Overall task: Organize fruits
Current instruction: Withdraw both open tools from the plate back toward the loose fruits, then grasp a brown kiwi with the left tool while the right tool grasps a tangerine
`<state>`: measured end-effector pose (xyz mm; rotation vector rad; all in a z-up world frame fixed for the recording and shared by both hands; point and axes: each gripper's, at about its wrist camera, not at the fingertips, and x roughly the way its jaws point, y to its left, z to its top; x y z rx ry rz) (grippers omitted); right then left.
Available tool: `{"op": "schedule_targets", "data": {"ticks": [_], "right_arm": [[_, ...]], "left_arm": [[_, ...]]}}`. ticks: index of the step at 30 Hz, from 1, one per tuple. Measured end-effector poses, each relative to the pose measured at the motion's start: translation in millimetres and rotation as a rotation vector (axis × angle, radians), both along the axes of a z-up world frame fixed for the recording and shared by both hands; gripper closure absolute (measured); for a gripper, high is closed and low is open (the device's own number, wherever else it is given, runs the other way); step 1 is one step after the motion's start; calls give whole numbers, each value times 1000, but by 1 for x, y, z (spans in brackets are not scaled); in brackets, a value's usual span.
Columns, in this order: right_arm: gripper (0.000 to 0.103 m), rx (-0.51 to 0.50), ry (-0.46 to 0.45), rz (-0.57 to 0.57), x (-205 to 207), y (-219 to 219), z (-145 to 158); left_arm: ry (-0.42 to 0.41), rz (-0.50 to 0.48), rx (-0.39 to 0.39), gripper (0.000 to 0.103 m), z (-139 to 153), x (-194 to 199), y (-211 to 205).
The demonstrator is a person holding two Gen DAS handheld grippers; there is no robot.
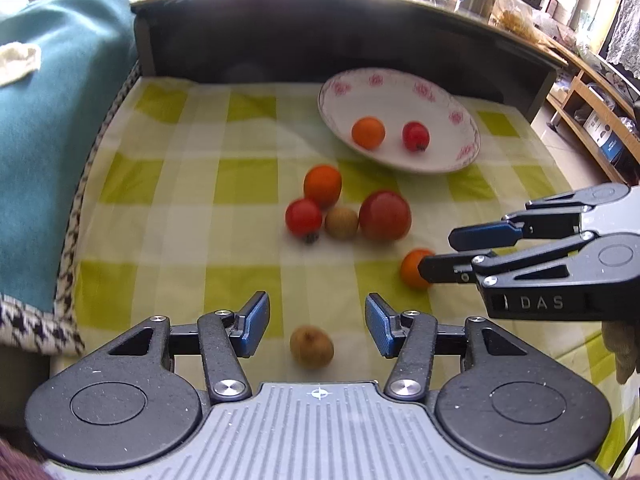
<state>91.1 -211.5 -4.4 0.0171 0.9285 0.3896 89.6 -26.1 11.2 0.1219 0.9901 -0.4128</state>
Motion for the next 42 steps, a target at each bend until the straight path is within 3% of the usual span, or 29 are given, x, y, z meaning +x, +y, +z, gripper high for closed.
{"op": "schedule_targets", "data": {"ticks": [18,26,31,42], "right_arm": [[62,-44,45,35,8,10,-25],[62,-70,20,39,9,13,-25],[69,-104,7,44,6,16,-24],[69,-120,-10,40,-3,9,-20]], "left_arm": [[38,-41,61,46,-31,-10,-4],[18,-54,74,61,-31,-12,-7],[-2,-69,68,68,-28,-15,-10],[-14,-127,84,67,-33,-19,-21]]}}
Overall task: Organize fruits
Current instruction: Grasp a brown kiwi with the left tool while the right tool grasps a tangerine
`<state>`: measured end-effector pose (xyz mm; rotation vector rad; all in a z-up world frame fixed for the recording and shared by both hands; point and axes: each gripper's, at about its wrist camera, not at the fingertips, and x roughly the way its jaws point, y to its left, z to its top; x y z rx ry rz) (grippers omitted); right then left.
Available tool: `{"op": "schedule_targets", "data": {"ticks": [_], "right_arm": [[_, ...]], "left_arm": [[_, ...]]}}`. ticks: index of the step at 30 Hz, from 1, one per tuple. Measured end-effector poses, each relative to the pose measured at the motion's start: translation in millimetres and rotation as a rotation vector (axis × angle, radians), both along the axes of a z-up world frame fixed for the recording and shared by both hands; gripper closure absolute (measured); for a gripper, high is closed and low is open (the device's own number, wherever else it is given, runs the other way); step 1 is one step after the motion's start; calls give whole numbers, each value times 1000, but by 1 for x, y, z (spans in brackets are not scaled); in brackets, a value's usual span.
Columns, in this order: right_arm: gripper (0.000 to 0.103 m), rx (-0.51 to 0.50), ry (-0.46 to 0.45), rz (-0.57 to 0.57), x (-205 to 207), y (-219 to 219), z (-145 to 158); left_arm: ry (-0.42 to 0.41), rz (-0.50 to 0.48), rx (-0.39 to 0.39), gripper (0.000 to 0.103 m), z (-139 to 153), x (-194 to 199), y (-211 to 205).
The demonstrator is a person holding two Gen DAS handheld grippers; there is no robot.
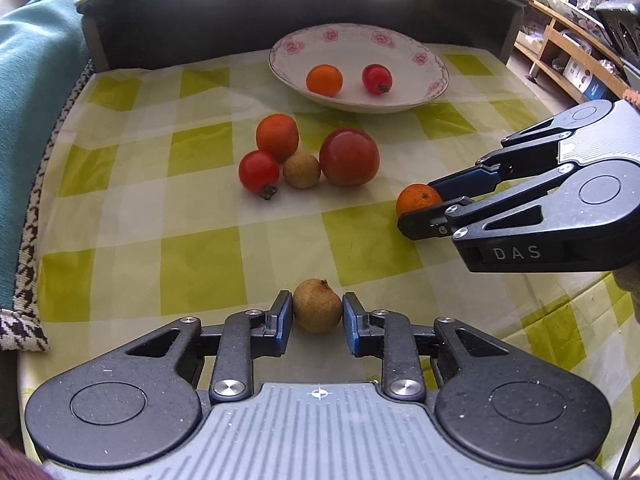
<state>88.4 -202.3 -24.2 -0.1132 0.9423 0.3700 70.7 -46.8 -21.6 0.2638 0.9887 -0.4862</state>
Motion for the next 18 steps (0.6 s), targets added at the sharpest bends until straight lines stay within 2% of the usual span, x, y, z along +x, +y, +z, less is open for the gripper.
{"op": "schedule_targets", "data": {"ticks": [12,18], "right_arm": [[66,-9,20,17,2,0,-8],[63,-7,17,18,2,0,-8]], "left_arm": [[-10,-18,5,63,-1,-2,0],[-23,-15,23,58,-1,-2,0]]}}
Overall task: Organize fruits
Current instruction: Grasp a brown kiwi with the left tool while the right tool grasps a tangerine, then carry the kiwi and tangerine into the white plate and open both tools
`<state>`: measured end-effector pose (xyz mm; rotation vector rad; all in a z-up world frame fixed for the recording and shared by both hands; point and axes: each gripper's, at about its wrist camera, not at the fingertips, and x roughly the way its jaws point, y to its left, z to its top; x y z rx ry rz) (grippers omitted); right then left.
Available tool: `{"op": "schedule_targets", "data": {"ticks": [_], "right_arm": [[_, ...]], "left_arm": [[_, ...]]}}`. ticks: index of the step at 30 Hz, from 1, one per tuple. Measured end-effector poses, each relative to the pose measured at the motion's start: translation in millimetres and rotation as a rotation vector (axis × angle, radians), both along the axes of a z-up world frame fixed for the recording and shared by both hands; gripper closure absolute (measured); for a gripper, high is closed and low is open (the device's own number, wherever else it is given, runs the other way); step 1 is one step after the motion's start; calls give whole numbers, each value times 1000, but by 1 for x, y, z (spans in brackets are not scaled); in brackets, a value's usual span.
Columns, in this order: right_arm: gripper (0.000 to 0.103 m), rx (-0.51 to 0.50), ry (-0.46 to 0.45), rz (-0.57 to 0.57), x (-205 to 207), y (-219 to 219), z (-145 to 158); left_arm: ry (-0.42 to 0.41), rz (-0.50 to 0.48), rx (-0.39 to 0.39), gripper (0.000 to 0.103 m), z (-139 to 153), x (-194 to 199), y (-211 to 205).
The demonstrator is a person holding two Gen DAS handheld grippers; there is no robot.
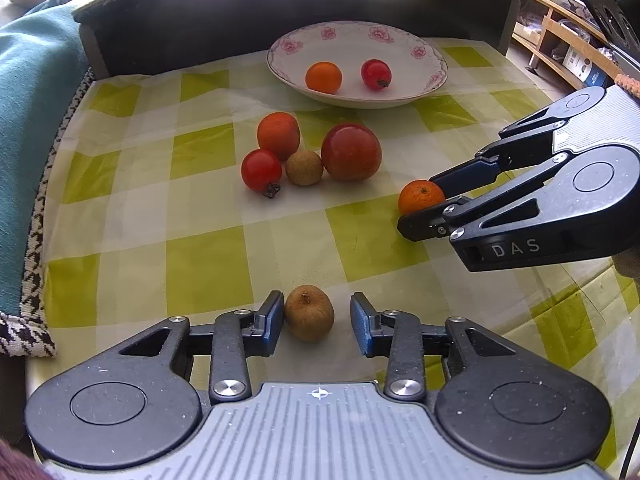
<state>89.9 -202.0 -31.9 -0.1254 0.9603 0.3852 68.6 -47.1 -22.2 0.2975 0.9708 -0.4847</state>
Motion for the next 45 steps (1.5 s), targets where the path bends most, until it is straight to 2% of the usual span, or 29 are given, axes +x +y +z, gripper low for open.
{"op": "schedule_targets", "data": {"ticks": [4,8,12,26,45], "right_arm": [[63,-3,-4,-6,1,0,0],[63,-16,-7,-2,0,1,0],[69,-18,-3,-4,-1,1,1],[70,14,-32,-30,-2,-7,16],[69,69,-68,-137,10,-41,36]], "left_arm": [[0,0,3,58,0,-1,0],[1,5,3,69,1,0,0],[1,11,-2,69,2,1,1],[-61,0,-36,70,23,14,-17],[-123,-11,-96,70,47,54,-54]]}}
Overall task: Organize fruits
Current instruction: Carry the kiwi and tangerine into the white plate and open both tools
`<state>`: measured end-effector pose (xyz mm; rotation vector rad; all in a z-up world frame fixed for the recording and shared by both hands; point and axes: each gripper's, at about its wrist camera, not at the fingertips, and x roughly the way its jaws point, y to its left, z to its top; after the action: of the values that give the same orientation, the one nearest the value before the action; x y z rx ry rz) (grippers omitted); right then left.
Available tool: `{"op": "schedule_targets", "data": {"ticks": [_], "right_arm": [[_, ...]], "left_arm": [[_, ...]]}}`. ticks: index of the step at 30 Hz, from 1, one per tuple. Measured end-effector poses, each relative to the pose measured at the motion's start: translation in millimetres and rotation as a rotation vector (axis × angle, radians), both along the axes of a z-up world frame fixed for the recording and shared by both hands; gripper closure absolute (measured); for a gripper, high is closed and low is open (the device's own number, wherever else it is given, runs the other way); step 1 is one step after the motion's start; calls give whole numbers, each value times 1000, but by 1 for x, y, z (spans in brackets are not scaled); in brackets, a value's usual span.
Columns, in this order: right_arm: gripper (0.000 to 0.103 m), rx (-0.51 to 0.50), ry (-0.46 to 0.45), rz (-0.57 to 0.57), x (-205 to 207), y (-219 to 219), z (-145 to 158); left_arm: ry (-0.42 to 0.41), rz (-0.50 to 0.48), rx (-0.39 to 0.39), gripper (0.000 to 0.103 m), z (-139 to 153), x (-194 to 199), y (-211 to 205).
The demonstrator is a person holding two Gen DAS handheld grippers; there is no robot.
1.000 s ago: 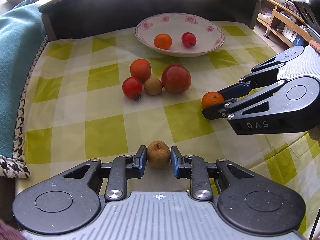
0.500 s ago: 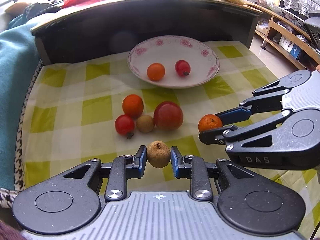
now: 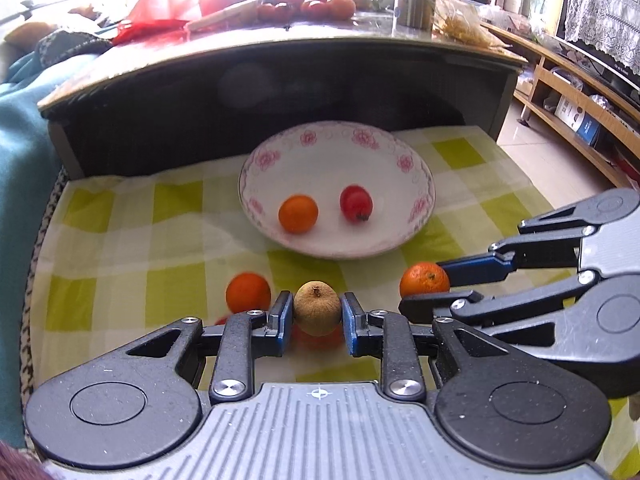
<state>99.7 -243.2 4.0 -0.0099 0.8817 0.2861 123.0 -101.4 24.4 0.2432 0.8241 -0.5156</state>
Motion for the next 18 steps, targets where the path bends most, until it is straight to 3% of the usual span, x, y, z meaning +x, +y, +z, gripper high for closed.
{"op": "schedule_targets", "data": {"ticks": [18], "right_arm": [[69,-16,-43,-113,45,-24,0]], "left_arm": [[24,4,-34,71,-10,53,-24]]}}
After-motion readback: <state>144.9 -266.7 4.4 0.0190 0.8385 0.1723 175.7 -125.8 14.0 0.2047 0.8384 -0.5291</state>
